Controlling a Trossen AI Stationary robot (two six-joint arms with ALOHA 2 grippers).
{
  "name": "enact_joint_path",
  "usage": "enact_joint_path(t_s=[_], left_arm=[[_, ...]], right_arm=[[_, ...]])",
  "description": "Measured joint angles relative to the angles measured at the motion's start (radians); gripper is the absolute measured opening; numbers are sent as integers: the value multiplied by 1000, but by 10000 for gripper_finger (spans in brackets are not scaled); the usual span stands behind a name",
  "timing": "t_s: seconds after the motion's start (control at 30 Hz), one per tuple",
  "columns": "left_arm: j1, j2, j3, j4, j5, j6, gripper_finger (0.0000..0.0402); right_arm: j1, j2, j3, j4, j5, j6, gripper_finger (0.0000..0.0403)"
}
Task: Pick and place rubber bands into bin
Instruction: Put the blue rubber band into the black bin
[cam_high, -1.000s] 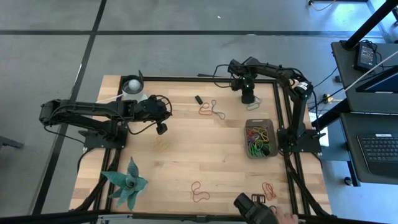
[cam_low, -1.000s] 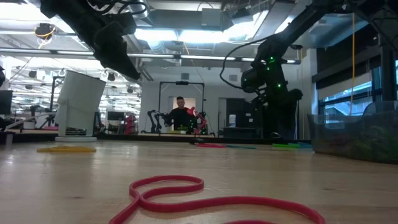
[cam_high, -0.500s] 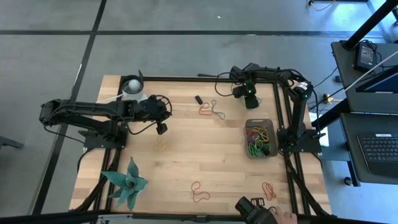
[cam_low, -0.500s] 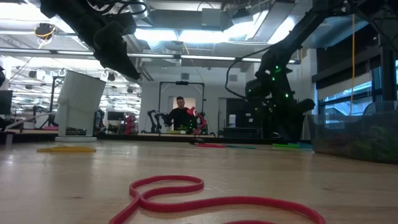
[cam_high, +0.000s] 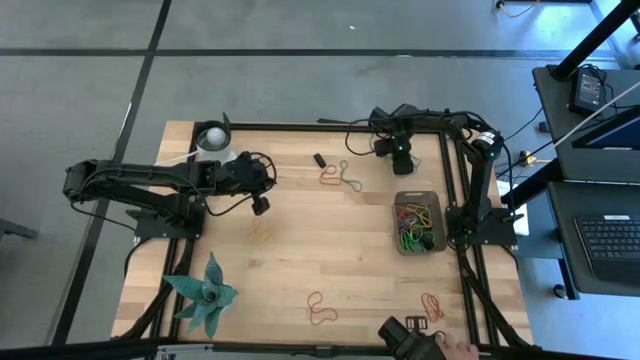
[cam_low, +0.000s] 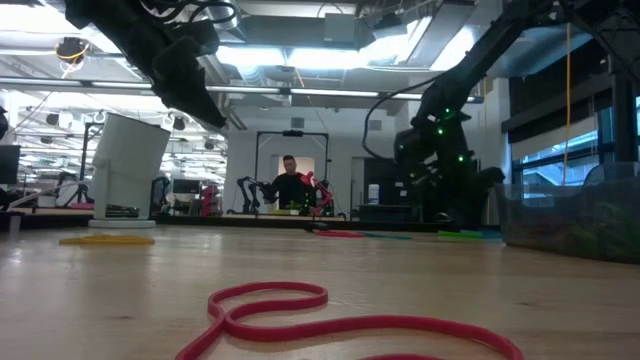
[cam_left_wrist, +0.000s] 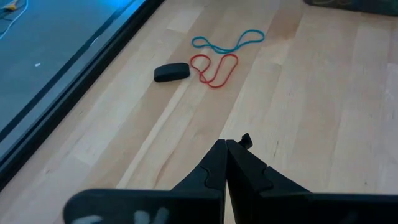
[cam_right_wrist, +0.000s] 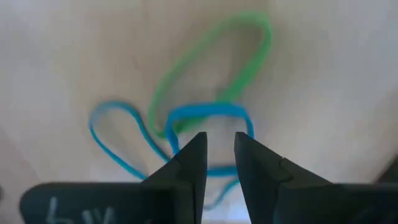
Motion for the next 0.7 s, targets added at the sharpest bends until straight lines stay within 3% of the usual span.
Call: enact_joint_path(t_s=[0.2, 0.47, 0.7], left_arm=[[0, 0, 0, -1, -1, 0, 2], [0, 0, 0, -1, -63, 1, 2], [0, 0, 0, -1, -68, 1, 2]], right_arm=[[0, 0, 0, -27, 90, -2, 86], [0, 0, 0, 31, 89, -3, 86], [-2, 0, 0, 44, -38, -24, 86]])
